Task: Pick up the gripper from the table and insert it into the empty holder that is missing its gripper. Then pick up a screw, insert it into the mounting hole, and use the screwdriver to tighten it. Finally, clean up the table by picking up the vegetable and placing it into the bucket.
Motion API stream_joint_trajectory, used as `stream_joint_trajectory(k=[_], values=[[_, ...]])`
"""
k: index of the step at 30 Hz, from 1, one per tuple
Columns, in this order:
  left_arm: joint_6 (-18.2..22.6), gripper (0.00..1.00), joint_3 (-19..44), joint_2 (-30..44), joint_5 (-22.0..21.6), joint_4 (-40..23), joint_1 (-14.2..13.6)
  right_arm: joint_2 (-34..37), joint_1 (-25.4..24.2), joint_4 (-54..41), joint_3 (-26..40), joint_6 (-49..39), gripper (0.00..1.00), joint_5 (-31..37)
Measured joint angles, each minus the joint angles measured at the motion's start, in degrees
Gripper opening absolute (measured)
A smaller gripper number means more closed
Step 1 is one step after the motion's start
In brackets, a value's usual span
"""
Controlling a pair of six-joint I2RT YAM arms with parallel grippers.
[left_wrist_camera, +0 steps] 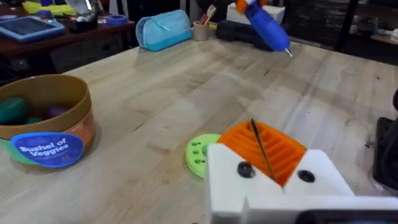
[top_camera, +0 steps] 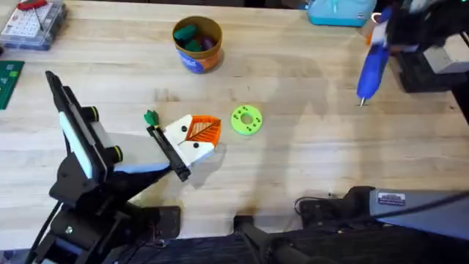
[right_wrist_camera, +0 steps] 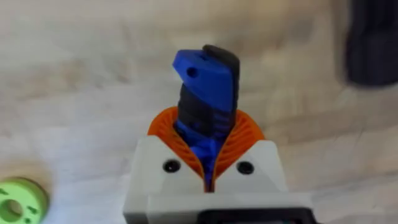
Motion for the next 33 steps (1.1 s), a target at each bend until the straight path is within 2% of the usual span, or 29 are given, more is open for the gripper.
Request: stream_joint_trajectory(k=[6, 14, 23, 27, 33], values=[[0.0, 0.016, 0.0, 0.0, 0.0, 0.0, 0.0, -2.8, 4.3, 0.0, 14.3, 0.0, 0.024, -6.2], [0.0, 0.016, 0.0, 0.0, 0.0, 0.0, 0.0, -2.8, 10.7, 6.7, 25.9, 0.0, 0.024, -15.4], [0.0, 0.016, 0.0, 0.0, 0.0, 0.0, 0.0, -2.8, 14.8, 27.9, 28.9, 5.1, 0.024, -32.2], [0.0, 0.016, 0.0, 0.0, 0.0, 0.0, 0.0, -2.8, 16.9, 31.1, 29.0, 6.7, 0.024, -37.7], [0.0, 0.016, 0.0, 0.0, 0.0, 0.0, 0.0, -2.3, 21.6, 37.7, 27.9, 8.0, 0.024, -42.5]])
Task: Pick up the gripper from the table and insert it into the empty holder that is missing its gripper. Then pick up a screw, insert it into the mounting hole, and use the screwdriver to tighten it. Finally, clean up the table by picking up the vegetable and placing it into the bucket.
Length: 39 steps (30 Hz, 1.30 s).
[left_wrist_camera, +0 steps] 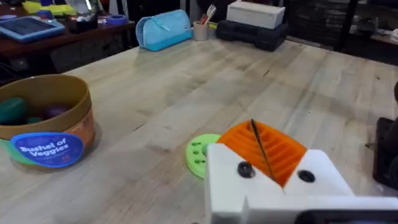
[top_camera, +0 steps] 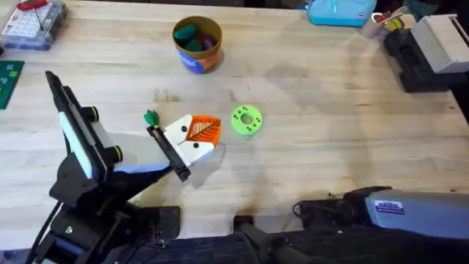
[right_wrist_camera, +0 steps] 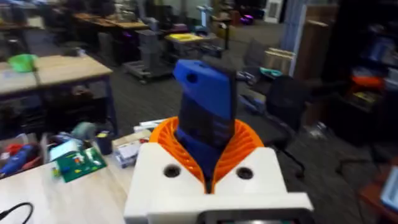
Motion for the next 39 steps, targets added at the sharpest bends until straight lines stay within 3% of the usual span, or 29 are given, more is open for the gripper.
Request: stream_joint_trajectory(k=[5, 11, 18, 25, 39], values=[[0.0, 0.016, 0.0, 0.0, 0.0, 0.0, 0.0, -0.1, 3.7, 12.6, -7.5, 3.9, 0.023, -3.2], [0.0, 0.016, 0.0, 0.0, 0.0, 0.0, 0.0, 0.4, 5.6, 41.2, -23.1, 14.3, 0.023, -7.2], [0.0, 0.016, 0.0, 0.0, 0.0, 0.0, 0.0, 0.7, 6.5, 64.3, -35.6, 29.6, 0.023, -9.3], [0.0, 0.016, 0.0, 0.0, 0.0, 0.0, 0.0, 0.8, 11.8, 68.4, -36.3, 35.5, 0.023, -11.1], [0.0, 0.016, 0.0, 0.0, 0.0, 0.0, 0.0, 0.8, 21.2, 68.5, -36.3, 35.0, 0.023, -16.6]])
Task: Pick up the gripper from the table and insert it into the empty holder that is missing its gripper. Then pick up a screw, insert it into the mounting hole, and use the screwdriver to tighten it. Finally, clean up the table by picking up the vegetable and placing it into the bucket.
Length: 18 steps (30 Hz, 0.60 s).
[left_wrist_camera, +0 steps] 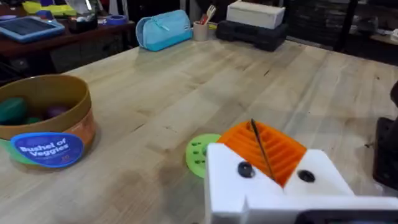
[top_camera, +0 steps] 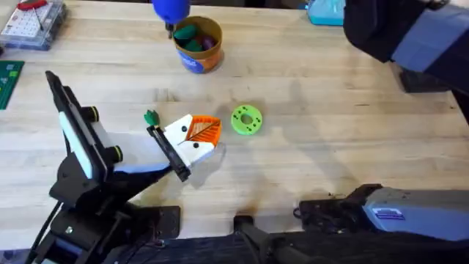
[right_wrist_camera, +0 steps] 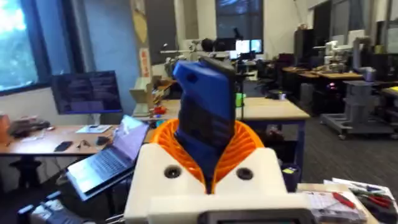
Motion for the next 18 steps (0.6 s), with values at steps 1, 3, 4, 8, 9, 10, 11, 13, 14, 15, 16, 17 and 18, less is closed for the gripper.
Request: stream_joint_trajectory(k=[1, 3, 4, 8, 9, 10, 11, 13, 14, 15, 16, 17, 18], values=[[0.0, 0.016, 0.0, 0.0, 0.0, 0.0, 0.0, 0.0, 0.6, 0.0, 0.0, -0.4, 0.023, -0.6], [0.0, 0.016, 0.0, 0.0, 0.0, 0.0, 0.0, 0.0, 2.6, 0.0, 0.0, -1.8, 0.023, -3.1], [0.0, 0.016, 0.0, 0.0, 0.0, 0.0, 0.0, 0.0, 2.9, 0.1, 0.0, -2.2, 0.023, -3.6], [0.0, 0.016, 0.0, 0.0, 0.0, 0.0, 0.0, 0.0, 3.2, 0.2, 0.0, -2.9, 0.023, -5.6], [0.0, 0.016, 0.0, 0.0, 0.0, 0.0, 0.0, 0.0, 3.3, 0.2, 0.0, -3.0, 0.023, -6.2], [0.0, 0.016, 0.0, 0.0, 0.0, 0.0, 0.0, 0.0, 3.3, 0.2, 0.0, -3.0, 0.023, -6.8], [0.0, 0.016, 0.0, 0.0, 0.0, 0.0, 0.0, 0.0, 3.3, 0.2, 0.0, -3.1, 0.023, -7.5], [0.0, 0.016, 0.0, 0.0, 0.0, 0.0, 0.0, 0.0, 3.5, 0.2, 0.0, -3.1, 0.023, -8.8], [0.0, 0.016, 0.0, 0.0, 0.0, 0.0, 0.0, 0.0, 3.7, 0.2, 0.0, -3.1, 0.023, -9.4], [0.0, 0.016, 0.0, 0.0, 0.0, 0.0, 0.0, 0.0, 3.7, 0.2, 0.0, -3.1, 0.023, -10.1], [0.0, 0.016, 0.0, 0.0, 0.0, 0.0, 0.0, 0.0, 3.9, 0.2, 0.1, -3.1, 0.023, -10.6], [0.0, 0.016, 0.0, 0.0, 0.0, 0.0, 0.0, 0.0, 3.9, 0.1, 0.1, -3.1, 0.023, -11.0], [0.0, 0.016, 0.0, 0.0, 0.0, 0.0, 0.0, 0.0, 3.9, 0.0, 0.1, -3.1, 0.023, -11.4]])
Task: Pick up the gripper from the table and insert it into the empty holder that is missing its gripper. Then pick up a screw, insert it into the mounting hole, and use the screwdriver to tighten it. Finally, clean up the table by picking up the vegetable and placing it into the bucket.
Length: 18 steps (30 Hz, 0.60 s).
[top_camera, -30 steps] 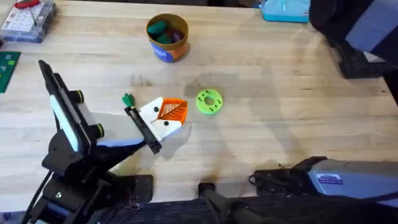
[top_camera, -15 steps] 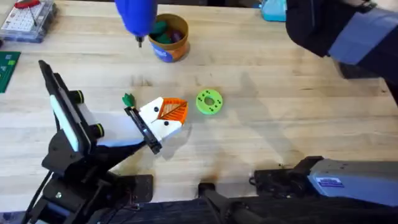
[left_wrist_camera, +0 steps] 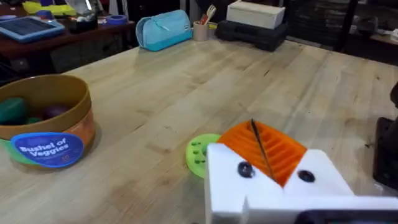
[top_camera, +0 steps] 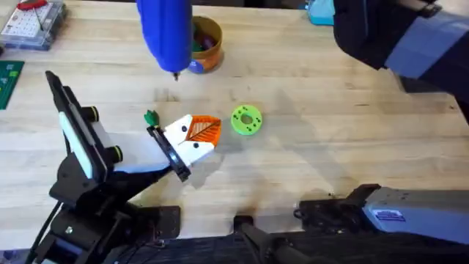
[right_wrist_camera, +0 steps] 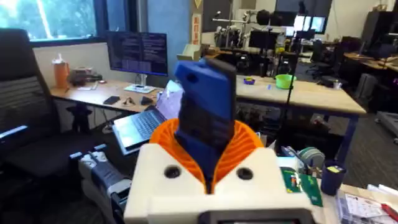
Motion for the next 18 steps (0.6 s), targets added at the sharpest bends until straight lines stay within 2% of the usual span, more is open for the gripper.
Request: stream_joint_trajectory(k=[18], values=[[0.0, 0.016, 0.0, 0.0, 0.0, 0.0, 0.0, 0.0, 0.0, -0.4, 0.0, -2.5, 0.023, -4.1]])
